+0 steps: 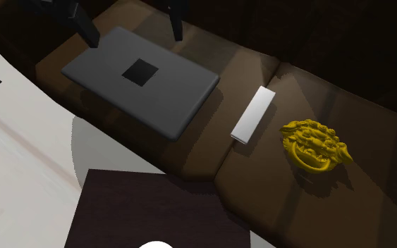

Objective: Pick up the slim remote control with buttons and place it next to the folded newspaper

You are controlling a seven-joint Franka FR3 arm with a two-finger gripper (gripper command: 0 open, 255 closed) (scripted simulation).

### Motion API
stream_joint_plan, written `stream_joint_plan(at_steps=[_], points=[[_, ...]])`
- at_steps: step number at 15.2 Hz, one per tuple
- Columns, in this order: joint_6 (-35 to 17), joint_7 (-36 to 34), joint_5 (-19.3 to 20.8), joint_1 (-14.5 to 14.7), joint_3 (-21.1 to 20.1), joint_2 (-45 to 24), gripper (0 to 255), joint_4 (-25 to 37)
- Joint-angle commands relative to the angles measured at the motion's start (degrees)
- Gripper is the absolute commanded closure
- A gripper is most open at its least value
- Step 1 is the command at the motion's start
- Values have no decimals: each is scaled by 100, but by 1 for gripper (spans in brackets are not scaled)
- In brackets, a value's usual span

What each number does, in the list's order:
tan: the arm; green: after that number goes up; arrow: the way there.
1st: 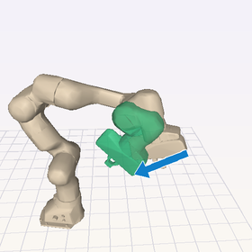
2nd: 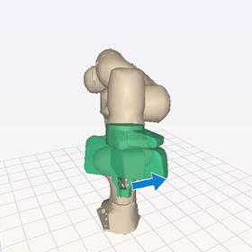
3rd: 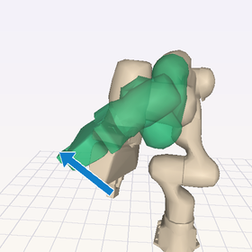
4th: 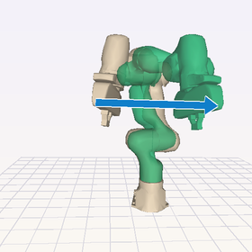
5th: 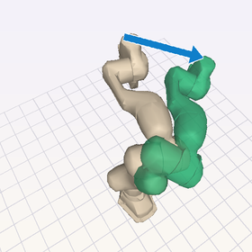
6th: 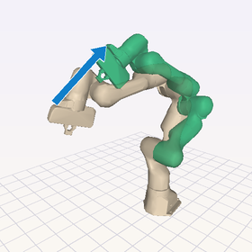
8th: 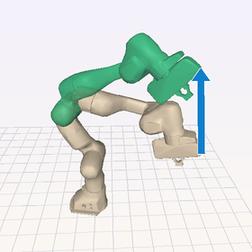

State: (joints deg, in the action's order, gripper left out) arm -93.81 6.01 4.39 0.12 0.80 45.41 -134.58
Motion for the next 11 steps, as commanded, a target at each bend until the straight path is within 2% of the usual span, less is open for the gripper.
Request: stream_joint_plan(at_steps=[1, 11], points=[[0, 0, 0, 0, 0, 0, 0, 0], [-1771, -30, 272, -436, 593, -1038, 0, -773]])
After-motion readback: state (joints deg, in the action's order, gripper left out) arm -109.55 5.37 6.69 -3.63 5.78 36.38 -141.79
